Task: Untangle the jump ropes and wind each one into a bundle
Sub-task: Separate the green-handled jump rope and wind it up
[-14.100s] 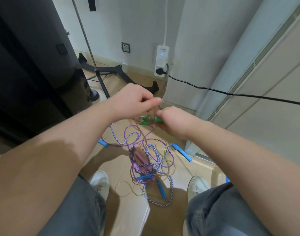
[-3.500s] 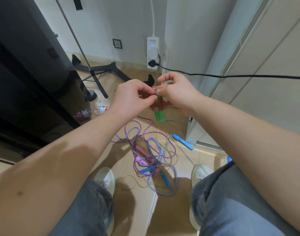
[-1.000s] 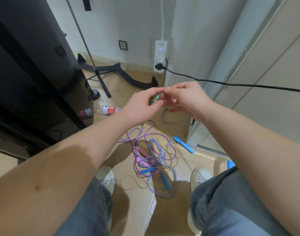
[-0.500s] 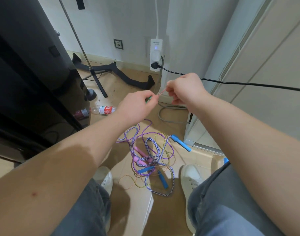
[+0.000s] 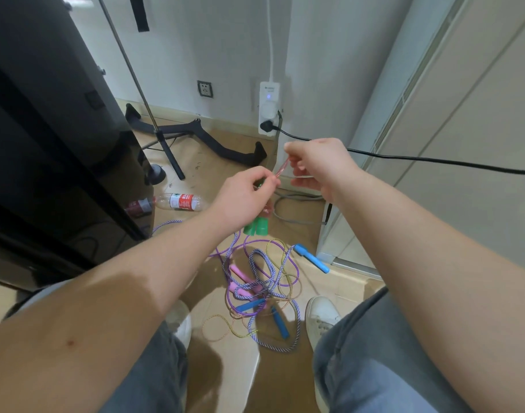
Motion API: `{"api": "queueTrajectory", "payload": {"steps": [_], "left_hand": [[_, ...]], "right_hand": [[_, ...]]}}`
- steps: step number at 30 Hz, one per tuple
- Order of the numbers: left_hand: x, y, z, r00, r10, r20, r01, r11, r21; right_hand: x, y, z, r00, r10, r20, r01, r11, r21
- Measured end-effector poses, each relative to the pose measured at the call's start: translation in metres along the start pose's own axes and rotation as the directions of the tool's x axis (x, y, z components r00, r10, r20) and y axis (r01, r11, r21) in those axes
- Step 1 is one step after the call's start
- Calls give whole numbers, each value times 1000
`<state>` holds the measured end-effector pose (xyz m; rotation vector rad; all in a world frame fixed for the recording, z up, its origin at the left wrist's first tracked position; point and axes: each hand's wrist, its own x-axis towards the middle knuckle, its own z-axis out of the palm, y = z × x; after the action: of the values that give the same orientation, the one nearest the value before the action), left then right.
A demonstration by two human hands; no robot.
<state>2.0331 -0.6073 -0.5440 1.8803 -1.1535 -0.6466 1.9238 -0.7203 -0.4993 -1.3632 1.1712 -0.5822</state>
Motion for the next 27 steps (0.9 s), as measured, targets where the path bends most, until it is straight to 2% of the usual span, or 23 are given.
{"api": "queueTrajectory", "payload": {"steps": [5, 9, 12, 14, 19, 27], "left_hand": [[-10, 11, 1, 1000, -18, 22, 19, 997, -68], [-21, 21, -2, 996, -65, 58, 72, 990, -124], [-33, 29, -7, 997, -72, 18, 73, 992, -105], [-44, 34, -11, 995, -95, 13, 96, 987, -132], [-64, 48, -25, 996, -88, -16, 86, 992, -93], [-61, 56, -48, 992, -70, -105, 61, 995, -85]], "right_hand": [[-14, -5, -13, 974, -28, 226, -2, 991, 134], [-27, -6, -21, 969, -36, 245, 14, 996, 90], [-33, -5, -21, 974, -34, 223, 30, 999, 19], [-40, -7, -21, 965, -48, 257, 58, 998, -30], [-66, -14, -25, 882, -165, 441, 272, 943, -191], [-71, -27, -19, 851, -239, 468, 393, 881, -265]]}}
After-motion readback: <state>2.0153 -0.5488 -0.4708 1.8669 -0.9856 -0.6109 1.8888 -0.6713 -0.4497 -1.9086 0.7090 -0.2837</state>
